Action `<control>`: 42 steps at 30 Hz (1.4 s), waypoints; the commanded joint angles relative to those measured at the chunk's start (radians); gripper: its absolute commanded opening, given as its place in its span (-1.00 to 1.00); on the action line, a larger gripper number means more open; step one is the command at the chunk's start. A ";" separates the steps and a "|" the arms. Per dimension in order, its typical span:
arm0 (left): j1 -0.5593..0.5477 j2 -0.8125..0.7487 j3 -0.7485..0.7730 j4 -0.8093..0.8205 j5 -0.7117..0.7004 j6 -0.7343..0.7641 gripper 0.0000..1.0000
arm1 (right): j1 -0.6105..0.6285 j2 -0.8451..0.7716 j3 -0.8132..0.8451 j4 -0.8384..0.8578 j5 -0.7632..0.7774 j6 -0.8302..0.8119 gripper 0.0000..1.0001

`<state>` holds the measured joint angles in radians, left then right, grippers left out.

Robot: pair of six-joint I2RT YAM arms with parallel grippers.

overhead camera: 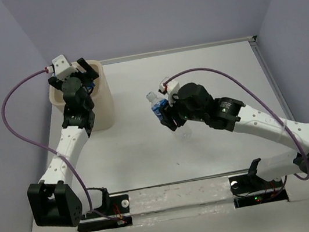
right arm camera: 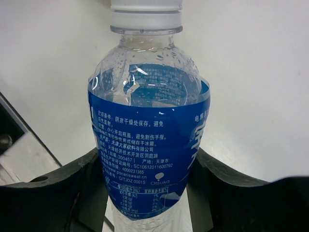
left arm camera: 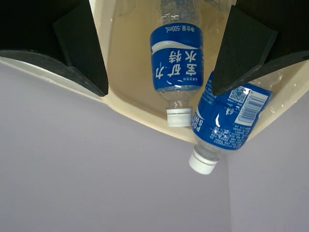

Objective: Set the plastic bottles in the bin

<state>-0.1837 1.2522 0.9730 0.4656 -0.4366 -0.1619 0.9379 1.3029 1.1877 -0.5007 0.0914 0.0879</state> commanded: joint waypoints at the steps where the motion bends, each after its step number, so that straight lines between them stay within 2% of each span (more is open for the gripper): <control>1: -0.007 -0.086 0.102 -0.059 0.050 -0.086 0.98 | 0.009 -0.031 0.093 0.217 -0.027 0.055 -0.40; 7: -0.005 -0.243 0.197 -0.235 0.202 -0.214 0.98 | 0.009 0.035 0.171 0.516 -0.122 0.116 -0.40; 10: -0.007 -0.389 0.184 -0.298 0.260 -0.261 0.98 | 0.009 0.151 0.254 0.664 -0.166 0.145 -0.40; 11: -0.005 -0.390 0.179 -0.320 0.262 -0.264 0.98 | 0.009 0.174 0.275 0.697 -0.176 0.151 -0.40; 13: -0.005 -0.537 0.142 -0.373 0.243 -0.268 0.98 | 0.009 0.247 0.343 0.772 -0.183 0.161 -0.40; 17: -0.005 -0.693 0.053 -0.433 0.165 -0.257 0.98 | 0.009 0.361 0.490 0.865 -0.193 0.151 -0.40; 20: -0.005 -0.825 -0.019 -0.464 0.127 -0.251 0.98 | 0.009 0.525 0.617 0.939 -0.202 0.142 -0.40; 24: -0.005 -0.869 -0.065 -0.519 0.101 -0.220 0.98 | 0.009 0.657 0.782 1.016 -0.170 0.113 -0.43; 28: -0.013 -0.904 -0.120 -0.532 0.093 -0.221 0.98 | 0.009 0.893 0.999 1.039 -0.162 0.046 -0.48; 33: -0.033 -0.939 -0.180 -0.522 0.072 -0.238 0.98 | 0.009 1.194 1.419 0.963 -0.162 0.003 -0.49; 34: -0.036 -0.942 -0.187 -0.521 0.065 -0.232 0.98 | 0.009 1.232 1.447 0.961 -0.165 0.001 -0.49; 37: -0.040 -0.959 -0.197 -0.515 0.026 -0.222 0.98 | -0.001 1.282 1.394 0.961 -0.160 0.001 -0.50; 40: -0.045 -0.971 -0.210 -0.493 0.019 -0.229 0.98 | -0.001 1.218 1.171 1.017 -0.162 -0.008 -0.49; 42: -0.045 -0.968 -0.212 -0.482 0.035 -0.234 0.98 | -0.001 1.181 1.086 1.067 -0.167 -0.002 -0.47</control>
<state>-0.2230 0.2958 0.7746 -0.0887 -0.3874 -0.4019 0.9375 2.5725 2.4321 0.4950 -0.0937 0.1001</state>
